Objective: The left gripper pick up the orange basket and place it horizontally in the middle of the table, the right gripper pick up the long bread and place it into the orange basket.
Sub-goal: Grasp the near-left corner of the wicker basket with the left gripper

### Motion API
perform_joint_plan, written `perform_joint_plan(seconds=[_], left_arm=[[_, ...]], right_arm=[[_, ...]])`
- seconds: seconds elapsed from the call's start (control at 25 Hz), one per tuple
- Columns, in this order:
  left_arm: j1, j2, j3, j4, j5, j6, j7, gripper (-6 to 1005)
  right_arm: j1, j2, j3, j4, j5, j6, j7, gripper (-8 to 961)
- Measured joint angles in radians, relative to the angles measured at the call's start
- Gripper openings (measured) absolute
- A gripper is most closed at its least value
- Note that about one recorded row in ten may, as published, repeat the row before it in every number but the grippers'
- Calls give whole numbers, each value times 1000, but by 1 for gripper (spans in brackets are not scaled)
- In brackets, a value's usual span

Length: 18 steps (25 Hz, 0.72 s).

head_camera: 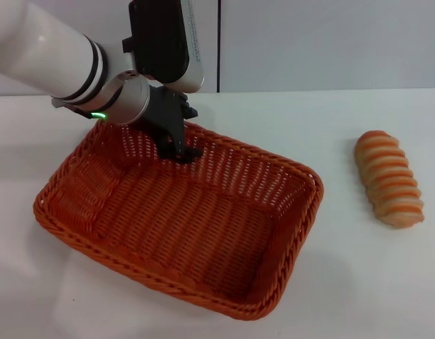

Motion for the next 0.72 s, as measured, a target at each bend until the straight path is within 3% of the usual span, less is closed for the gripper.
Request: perform_joint_plan(seconds=[0.72], left_arm=[[7,0,36,5,8,-74,-7,403]], right_arm=[[-8,-9,3,-6,0,52,47,832]])
